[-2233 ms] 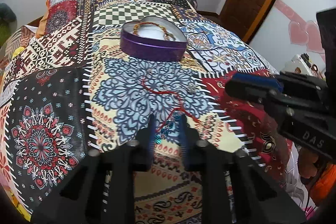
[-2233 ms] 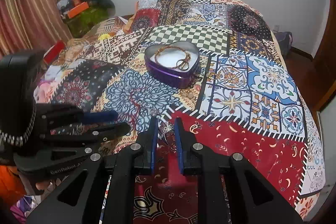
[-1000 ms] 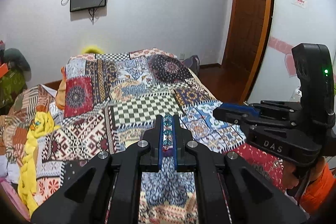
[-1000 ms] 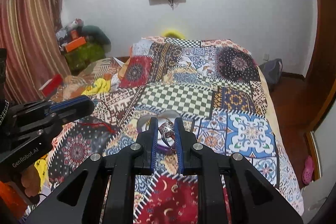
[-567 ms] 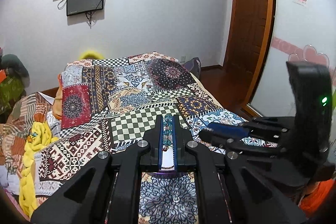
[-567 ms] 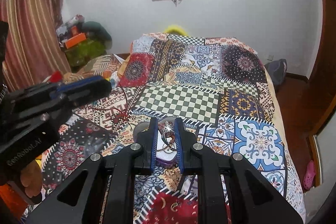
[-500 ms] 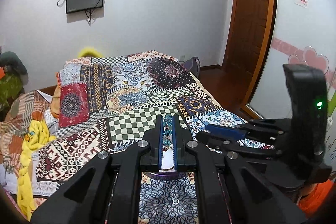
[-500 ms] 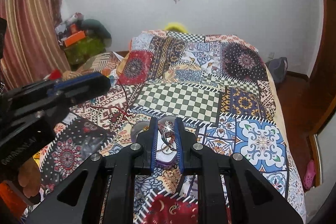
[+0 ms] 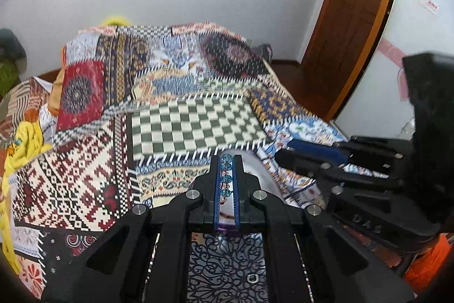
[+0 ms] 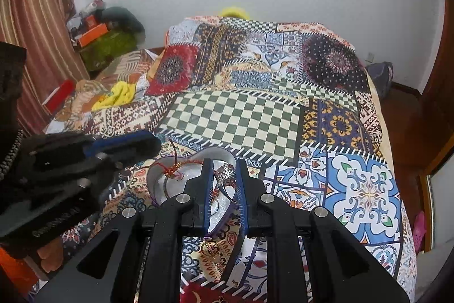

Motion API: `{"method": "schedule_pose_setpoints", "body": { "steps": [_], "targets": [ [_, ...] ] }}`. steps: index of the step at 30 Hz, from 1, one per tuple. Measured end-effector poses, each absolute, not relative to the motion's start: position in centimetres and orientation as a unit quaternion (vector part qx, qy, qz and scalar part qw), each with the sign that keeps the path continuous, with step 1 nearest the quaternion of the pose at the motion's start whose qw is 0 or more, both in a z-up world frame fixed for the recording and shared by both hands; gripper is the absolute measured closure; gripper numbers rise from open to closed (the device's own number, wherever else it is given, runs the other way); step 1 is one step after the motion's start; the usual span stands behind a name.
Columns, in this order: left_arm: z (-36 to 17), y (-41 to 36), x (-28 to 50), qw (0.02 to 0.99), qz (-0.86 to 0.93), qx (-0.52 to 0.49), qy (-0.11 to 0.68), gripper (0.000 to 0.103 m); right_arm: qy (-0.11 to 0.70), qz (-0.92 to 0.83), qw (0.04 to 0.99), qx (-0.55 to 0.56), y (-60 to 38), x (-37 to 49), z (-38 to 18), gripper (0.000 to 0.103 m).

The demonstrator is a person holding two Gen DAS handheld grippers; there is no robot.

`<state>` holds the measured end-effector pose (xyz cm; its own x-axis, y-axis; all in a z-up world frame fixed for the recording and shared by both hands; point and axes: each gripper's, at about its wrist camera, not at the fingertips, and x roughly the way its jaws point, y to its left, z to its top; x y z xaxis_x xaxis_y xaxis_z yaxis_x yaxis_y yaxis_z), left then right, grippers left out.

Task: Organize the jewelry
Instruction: 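Lower both held pieces into the heart tin and open both tools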

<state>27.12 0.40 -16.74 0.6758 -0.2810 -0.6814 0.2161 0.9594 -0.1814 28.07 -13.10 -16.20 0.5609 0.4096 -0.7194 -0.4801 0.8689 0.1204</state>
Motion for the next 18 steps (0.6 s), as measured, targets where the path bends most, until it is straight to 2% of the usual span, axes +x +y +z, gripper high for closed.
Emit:
{"method": "schedule_pose_setpoints", "body": {
  "steps": [9, 18],
  "targets": [
    [-19.2, 0.4, 27.8, 0.899, -0.133, -0.03, 0.417, 0.097, 0.401, 0.271, 0.873, -0.062, -12.1, 28.6, -16.4, 0.089],
    [-18.5, 0.7, 27.1, 0.901, -0.125, -0.013, 0.415, 0.097, 0.414, 0.286, 0.86, -0.088, -10.7, 29.0, -17.4, 0.089]
  ]
}}
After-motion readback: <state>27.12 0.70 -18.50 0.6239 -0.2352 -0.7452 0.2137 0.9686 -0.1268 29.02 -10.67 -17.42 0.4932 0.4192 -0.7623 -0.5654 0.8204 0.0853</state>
